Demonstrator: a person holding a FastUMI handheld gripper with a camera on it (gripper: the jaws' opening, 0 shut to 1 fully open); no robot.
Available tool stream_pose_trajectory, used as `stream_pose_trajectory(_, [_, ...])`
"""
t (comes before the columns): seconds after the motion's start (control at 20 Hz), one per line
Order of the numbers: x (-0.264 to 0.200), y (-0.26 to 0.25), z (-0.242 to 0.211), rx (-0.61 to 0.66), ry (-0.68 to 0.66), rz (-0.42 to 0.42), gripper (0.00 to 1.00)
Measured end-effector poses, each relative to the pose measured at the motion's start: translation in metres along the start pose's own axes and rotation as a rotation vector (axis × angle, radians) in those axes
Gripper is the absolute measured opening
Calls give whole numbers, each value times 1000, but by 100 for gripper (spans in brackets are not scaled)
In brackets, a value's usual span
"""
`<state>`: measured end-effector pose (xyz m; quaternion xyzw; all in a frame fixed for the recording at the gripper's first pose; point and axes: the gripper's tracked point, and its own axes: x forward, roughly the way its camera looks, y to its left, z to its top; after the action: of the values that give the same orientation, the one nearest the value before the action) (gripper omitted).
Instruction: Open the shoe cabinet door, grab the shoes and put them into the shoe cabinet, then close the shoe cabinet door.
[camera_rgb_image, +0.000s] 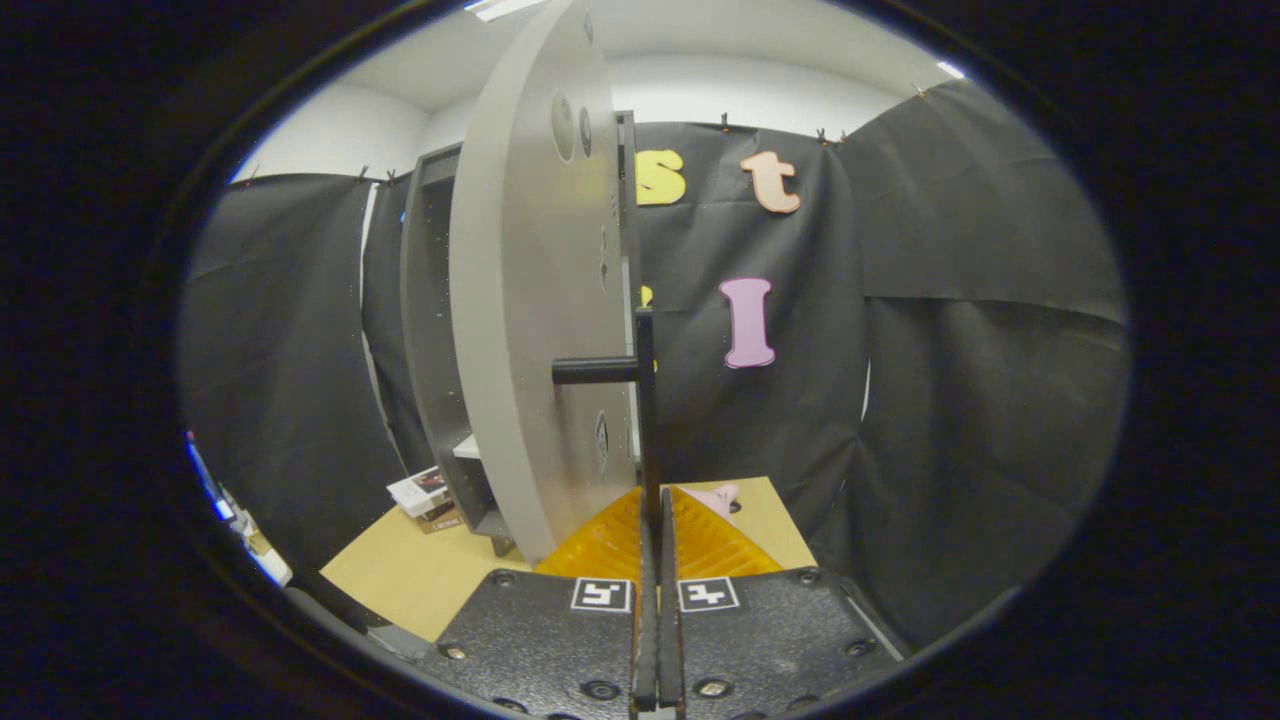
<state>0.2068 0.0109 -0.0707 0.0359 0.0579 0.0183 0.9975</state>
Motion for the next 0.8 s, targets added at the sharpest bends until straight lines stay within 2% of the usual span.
stream_pose_trajectory(0.25, [1, 0, 1, -13, -2, 20, 4])
stream_pose_trajectory(0.4, [3, -6, 1, -19, 0, 5, 6])
stream_pose_trajectory(0.5, [3, -15, 1, -5, 2, -19, 19])
stream_pose_trajectory(0.7, [-2, -21, 1, -7, -5, -48, 80])
stream_pose_trajectory(0.8, [-7, -28, 0, -16, -8, -73, 84])
